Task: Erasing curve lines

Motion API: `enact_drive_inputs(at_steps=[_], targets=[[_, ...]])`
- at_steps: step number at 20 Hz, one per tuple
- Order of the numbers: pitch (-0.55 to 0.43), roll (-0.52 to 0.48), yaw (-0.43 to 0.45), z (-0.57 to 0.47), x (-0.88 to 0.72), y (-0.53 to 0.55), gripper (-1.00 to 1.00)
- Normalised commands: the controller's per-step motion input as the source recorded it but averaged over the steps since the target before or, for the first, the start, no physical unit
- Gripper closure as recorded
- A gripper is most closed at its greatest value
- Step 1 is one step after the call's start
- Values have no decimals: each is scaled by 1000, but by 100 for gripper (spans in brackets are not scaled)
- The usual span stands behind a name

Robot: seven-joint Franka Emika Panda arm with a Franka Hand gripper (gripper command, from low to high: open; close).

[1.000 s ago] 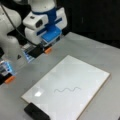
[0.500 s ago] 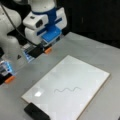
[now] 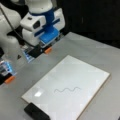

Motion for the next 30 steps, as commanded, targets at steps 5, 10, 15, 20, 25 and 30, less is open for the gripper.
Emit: enact_drive_inputs(at_steps=[5,10,15,20,25,30], targets=[[127,-74,150,108,59,-355,-100],[129,-71,133,52,100,-468,-100],[130,-67,172,55,168,-534,-100],[107,-45,202,29,251,-541,-100],[116,-9,217,6,270,-519,-100],[142,7,202,53,269,-428,-100]])
